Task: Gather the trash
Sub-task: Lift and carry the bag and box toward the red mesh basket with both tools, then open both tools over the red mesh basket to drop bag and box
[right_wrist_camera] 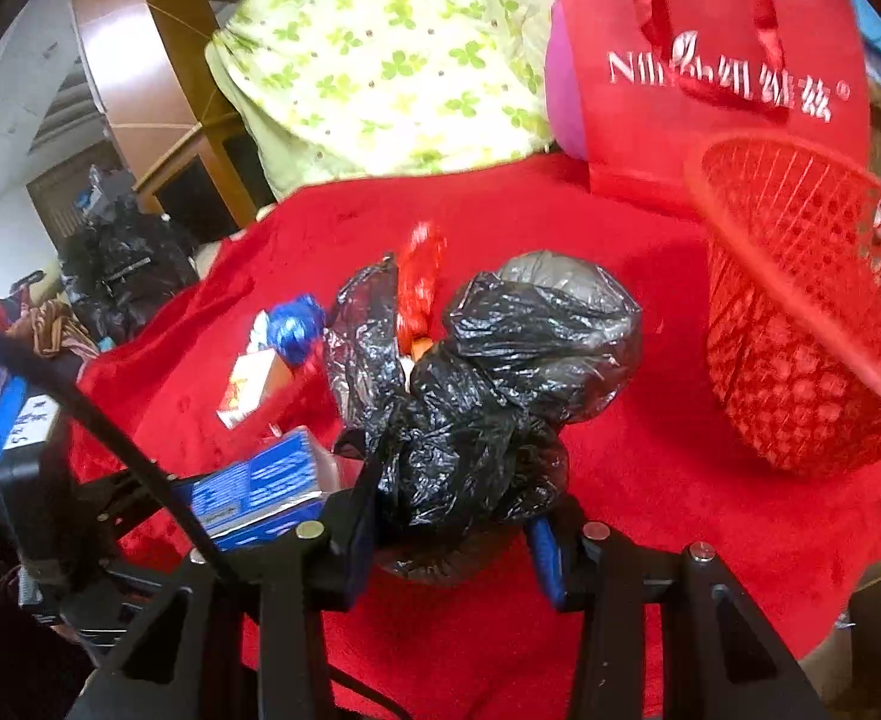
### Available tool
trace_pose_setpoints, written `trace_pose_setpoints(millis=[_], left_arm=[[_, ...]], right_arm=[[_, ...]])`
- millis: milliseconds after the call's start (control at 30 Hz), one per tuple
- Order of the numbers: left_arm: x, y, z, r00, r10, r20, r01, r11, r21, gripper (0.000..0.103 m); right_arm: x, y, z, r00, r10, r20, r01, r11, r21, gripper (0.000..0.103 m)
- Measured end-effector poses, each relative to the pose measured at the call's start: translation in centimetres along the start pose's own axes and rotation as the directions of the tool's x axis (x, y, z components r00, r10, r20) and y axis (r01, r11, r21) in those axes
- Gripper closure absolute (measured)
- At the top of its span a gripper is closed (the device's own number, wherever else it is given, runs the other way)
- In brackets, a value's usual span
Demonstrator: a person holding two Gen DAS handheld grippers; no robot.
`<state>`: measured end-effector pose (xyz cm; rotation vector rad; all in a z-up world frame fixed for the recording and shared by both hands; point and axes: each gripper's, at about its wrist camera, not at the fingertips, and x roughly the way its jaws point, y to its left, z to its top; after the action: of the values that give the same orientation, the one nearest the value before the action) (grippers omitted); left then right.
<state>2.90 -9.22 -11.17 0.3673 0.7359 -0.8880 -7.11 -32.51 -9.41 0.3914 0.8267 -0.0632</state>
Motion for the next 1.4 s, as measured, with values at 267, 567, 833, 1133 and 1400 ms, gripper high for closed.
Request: trace_pose_setpoints(millis=[267,567,833,1133,1400], left_arm=[[-3.3,-4.7,9.0,0.986,0.018,0.165,-0.028,0.998,0.063,0.036],[3.3,-13.3,19.0,0.986,-0.067,0.153,0.055,0.995,0.080,0.036],[10.5,-18.4,22.9,0.995,-0.081,0.054,0.075,0.992,0.104,0.033],[10.6,-17.9,22.1,0.998,-0.048,0.041,0.044,0.994,0.105,0.030],[4.8,-13.8,18.0,0.947,0.299,0.113,-0.312,0.943,0.117,0.029]], right_arm=[[-5.9,-3.6,2.8,0.986,-0.021,0.163,0.010,0.998,0.067,0.057],[-11.9,-14.6,4.1,0.953,-0.180,0.243,0.107,0.953,0.285,0.056],[-10.4,-21.0,4.7,0.962,-0.193,0.191,0.101,0.908,0.406,0.054],[-10.2,-22.7,4.4,0.956,-0.156,0.250,0.022,0.883,0.469,0.031],[-12.7,-17.7,4.6,0.937,-0.123,0.328,0.000,0.937,0.351,0.031]])
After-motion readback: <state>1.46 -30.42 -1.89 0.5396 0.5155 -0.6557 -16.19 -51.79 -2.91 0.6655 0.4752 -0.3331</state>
